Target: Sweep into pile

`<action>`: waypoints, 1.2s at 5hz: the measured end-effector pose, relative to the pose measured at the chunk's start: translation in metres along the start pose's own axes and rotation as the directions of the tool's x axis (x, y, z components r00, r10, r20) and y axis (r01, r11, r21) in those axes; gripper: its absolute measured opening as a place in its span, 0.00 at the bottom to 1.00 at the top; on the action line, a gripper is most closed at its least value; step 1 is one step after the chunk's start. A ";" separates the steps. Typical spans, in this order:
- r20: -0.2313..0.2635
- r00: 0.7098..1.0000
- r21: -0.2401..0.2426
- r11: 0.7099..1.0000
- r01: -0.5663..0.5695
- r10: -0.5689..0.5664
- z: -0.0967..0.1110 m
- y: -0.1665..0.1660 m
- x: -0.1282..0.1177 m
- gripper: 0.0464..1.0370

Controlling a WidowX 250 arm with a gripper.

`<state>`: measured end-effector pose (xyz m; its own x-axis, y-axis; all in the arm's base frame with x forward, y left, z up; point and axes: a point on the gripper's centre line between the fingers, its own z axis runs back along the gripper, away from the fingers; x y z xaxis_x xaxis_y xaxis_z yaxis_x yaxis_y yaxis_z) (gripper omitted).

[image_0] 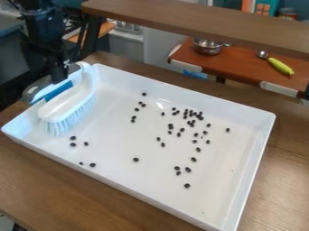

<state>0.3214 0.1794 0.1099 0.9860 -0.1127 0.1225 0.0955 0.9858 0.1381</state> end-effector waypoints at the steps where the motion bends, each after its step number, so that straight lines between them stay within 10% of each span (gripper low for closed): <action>1: -0.038 0.999 -0.032 0.999 -0.022 0.020 -0.011 -0.001 -0.001 0.96; 5: -0.082 0.995 -0.028 0.998 -0.056 0.053 -0.033 0.007 -0.005 0.91; 6: -0.104 0.992 -0.026 0.997 -0.069 0.066 -0.036 0.006 -0.010 0.65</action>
<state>0.3172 0.1906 0.0742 0.9990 -0.0333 0.0283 0.0302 0.9941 0.1040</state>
